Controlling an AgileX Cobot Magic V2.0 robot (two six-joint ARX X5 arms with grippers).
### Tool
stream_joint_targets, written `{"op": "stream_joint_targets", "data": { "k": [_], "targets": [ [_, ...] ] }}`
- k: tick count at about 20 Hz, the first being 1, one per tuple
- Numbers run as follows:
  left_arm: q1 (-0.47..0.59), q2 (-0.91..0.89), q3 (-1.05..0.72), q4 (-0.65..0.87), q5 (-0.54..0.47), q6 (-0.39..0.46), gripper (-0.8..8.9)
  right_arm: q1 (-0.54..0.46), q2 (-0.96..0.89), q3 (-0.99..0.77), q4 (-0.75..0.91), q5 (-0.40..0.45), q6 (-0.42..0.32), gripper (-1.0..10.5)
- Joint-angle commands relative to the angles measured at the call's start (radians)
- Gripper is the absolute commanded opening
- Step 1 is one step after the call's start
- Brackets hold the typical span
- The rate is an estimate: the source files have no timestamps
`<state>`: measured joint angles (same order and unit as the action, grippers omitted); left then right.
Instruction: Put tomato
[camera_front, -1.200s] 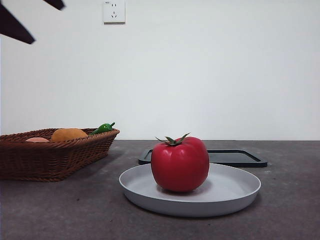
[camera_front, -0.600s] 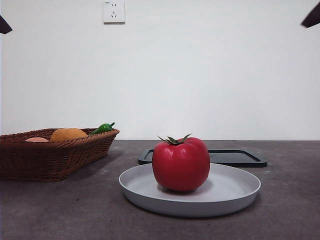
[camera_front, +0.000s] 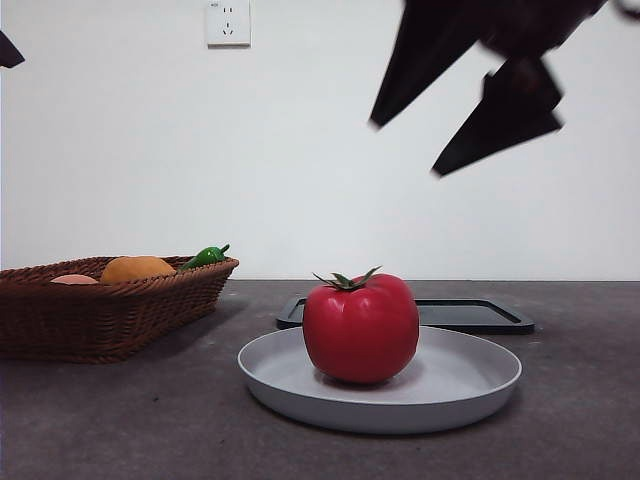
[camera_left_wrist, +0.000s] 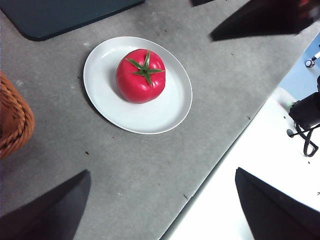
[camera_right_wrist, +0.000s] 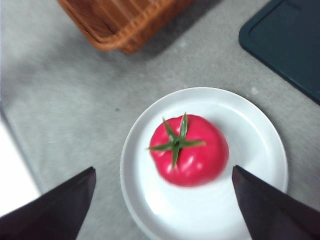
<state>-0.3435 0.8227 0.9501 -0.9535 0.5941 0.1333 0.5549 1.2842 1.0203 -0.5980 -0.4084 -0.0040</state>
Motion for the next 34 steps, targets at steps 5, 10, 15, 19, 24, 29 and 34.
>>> {"op": "stream_joint_targets", "data": {
  "k": [5, 10, 15, 19, 24, 29, 34],
  "targets": [
    [-0.005, 0.006, 0.022, 0.008, 0.005, 0.012, 4.67, 0.073, 0.154, 0.02, 0.128, 0.079, -0.013, 5.4],
    [-0.005, 0.006, 0.022, 0.008, 0.005, 0.013, 4.66, 0.115, 0.229, 0.02, 0.159, 0.15, -0.015, 5.4],
    [-0.005, 0.006, 0.022, 0.009, 0.005, 0.012, 4.66, 0.141, 0.295, 0.02, 0.201, 0.209, -0.015, 5.4],
    [-0.005, 0.006, 0.022, 0.009, 0.005, 0.013, 4.66, 0.143, 0.34, 0.02, 0.21, 0.212, -0.015, 5.4],
    [-0.005, 0.006, 0.022, 0.01, 0.005, 0.013, 4.66, 0.147, 0.402, 0.02, 0.209, 0.226, -0.015, 5.4],
    [-0.005, 0.006, 0.022, 0.011, 0.005, 0.013, 4.65, 0.15, 0.422, 0.02, 0.206, 0.24, -0.011, 4.1],
    [-0.005, 0.006, 0.022, 0.011, 0.005, 0.012, 4.66, 0.15, 0.41, 0.021, 0.198, 0.244, -0.011, 2.2]
  ]
}}
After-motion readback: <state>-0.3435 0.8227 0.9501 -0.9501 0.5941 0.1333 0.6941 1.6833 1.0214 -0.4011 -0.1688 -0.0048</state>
